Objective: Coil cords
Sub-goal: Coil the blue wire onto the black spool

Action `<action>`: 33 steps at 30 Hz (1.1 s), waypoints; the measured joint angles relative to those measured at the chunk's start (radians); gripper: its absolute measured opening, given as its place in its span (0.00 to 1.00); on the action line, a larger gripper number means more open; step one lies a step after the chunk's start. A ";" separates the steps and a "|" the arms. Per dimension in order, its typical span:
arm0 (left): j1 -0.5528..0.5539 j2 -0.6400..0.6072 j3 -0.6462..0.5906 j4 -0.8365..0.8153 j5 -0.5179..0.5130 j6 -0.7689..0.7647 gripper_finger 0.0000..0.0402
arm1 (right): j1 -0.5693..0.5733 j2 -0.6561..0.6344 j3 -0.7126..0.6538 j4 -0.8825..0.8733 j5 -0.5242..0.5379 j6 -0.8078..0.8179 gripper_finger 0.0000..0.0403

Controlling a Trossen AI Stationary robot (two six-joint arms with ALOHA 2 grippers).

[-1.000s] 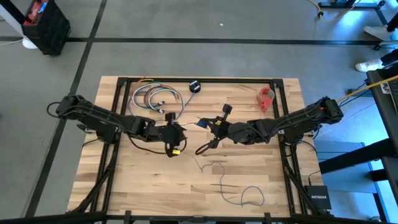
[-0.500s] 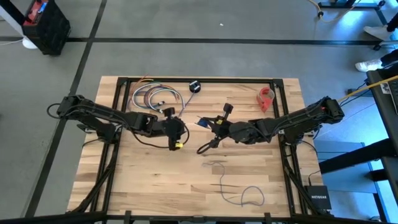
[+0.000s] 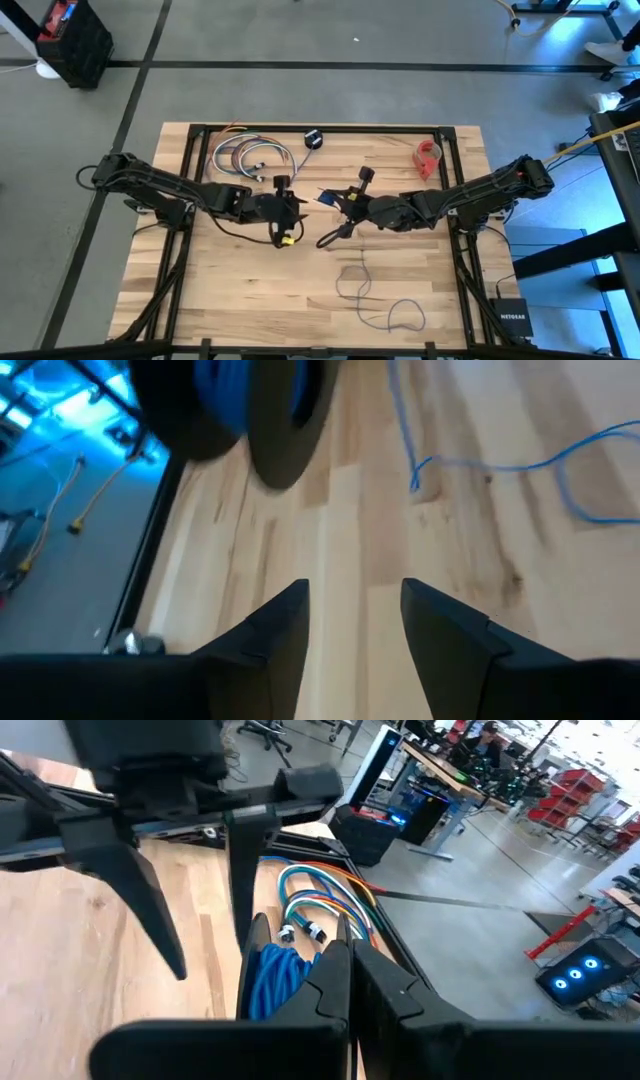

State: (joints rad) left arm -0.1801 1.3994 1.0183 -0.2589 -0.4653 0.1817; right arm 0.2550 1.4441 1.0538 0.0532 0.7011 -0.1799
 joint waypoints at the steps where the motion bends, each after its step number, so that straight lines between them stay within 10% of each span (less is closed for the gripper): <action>1: -0.005 0.000 0.000 0.011 0.001 0.010 0.38 | 0.000 0.000 0.000 0.000 -0.011 0.000 0.01; 33: 0.003 -0.184 -0.219 0.410 0.178 0.111 0.38 | -0.009 0.012 0.000 0.044 -0.132 -0.002 0.01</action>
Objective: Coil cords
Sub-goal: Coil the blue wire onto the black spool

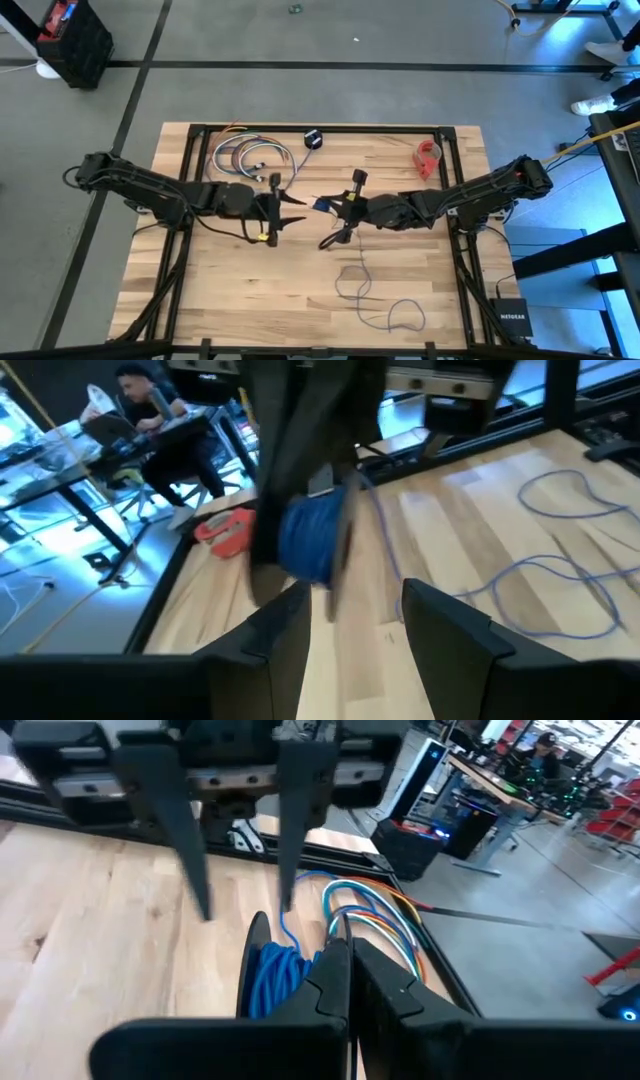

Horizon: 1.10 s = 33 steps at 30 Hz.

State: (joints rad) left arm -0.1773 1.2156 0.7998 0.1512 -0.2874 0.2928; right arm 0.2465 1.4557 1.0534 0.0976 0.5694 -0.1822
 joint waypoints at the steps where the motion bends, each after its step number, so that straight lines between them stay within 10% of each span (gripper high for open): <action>1: -0.002 0.000 0.000 0.000 0.001 0.000 0.38 | 0.000 0.000 0.000 0.003 -0.003 0.000 0.01; 33: 0.017 0.069 0.000 0.069 0.060 -0.021 0.37 | -0.006 0.049 -0.002 0.116 -0.077 -0.008 0.01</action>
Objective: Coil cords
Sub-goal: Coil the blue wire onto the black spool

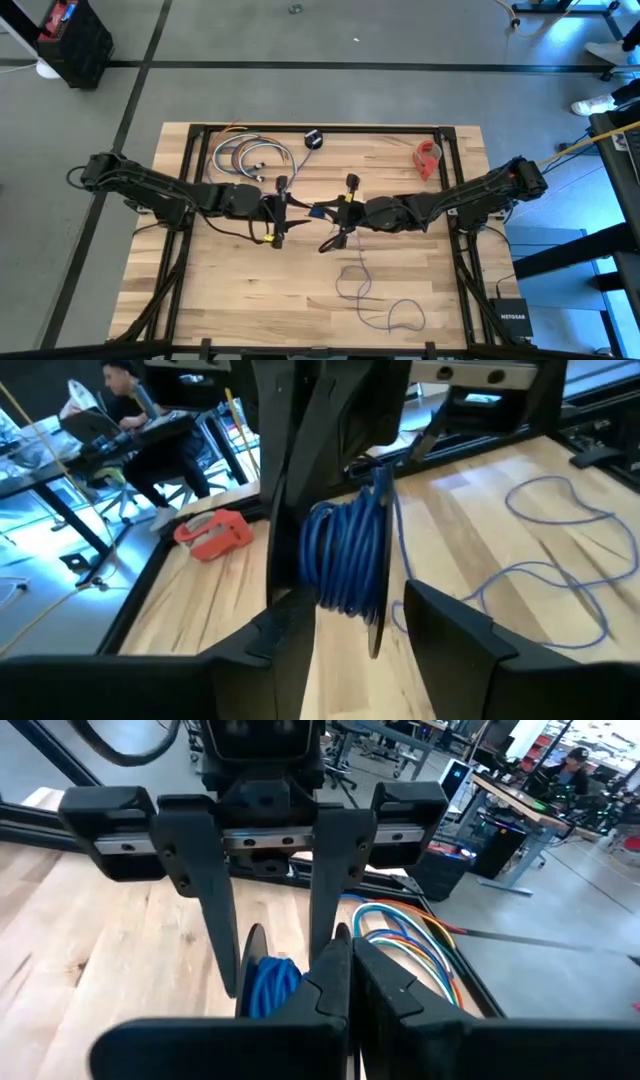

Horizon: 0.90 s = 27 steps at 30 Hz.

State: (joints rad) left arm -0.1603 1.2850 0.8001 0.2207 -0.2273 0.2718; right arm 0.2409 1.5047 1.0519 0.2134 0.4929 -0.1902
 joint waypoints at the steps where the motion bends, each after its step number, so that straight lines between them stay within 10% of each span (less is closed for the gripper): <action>1: 0.003 0.001 0.000 0.002 0.001 -0.001 0.36 | 0.000 0.000 0.000 0.000 0.003 0.000 0.01; 12: 0.015 0.001 0.000 0.014 0.009 0.017 0.04 | 0.001 0.000 0.000 0.020 0.013 0.000 0.02; 27: 0.015 0.000 0.000 0.022 0.008 0.029 0.01 | 0.000 -0.002 0.002 0.020 -0.012 0.051 0.09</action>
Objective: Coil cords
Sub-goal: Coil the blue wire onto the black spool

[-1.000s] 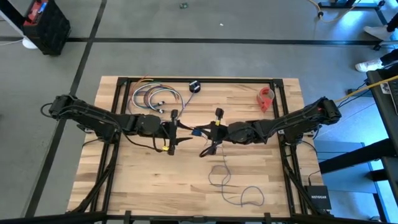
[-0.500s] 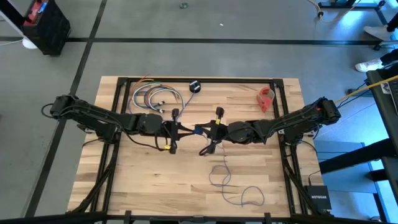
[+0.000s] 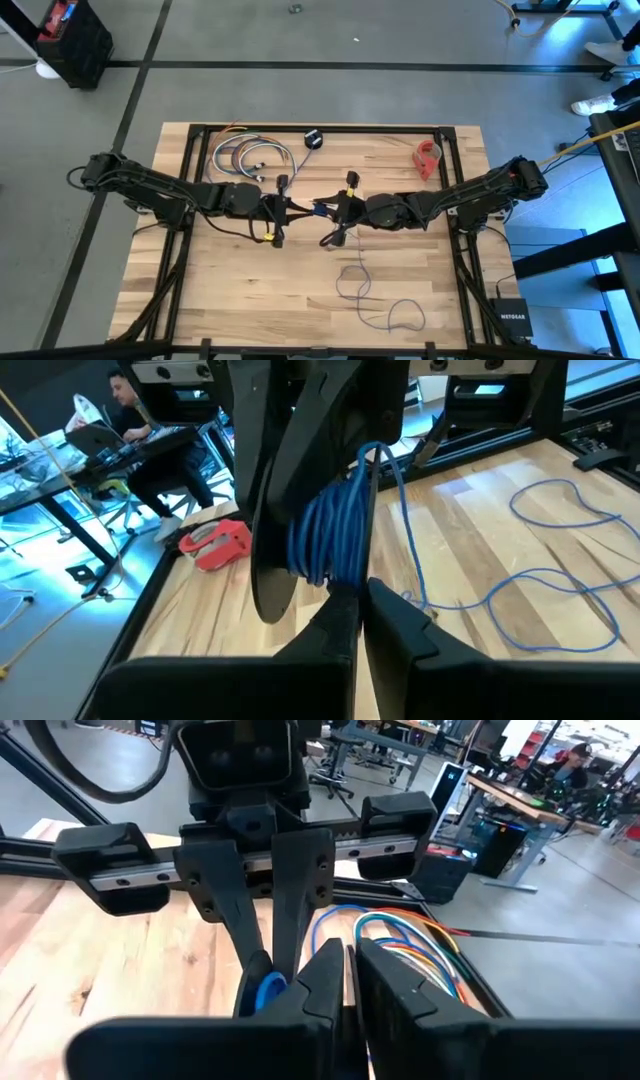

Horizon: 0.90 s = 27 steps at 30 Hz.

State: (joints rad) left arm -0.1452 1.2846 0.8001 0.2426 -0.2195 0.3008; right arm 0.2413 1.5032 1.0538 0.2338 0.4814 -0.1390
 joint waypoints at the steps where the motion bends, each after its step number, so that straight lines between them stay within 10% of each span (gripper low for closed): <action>1: 0.000 0.000 0.000 0.001 0.000 0.000 0.01 | 0.000 0.000 0.000 0.000 -0.001 0.002 0.09; 13: 0.000 -0.003 0.002 0.009 -0.008 0.000 0.00 | 0.016 -0.030 0.029 -0.036 0.023 -0.023 0.25; 27: 0.000 -0.003 0.002 0.001 -0.008 -0.004 0.00 | 0.094 -0.099 0.150 -0.549 0.120 0.053 0.28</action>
State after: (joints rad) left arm -0.1448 1.2812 0.8021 0.2440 -0.2272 0.2966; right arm 0.3355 1.4040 1.2034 -0.3148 0.6019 -0.0863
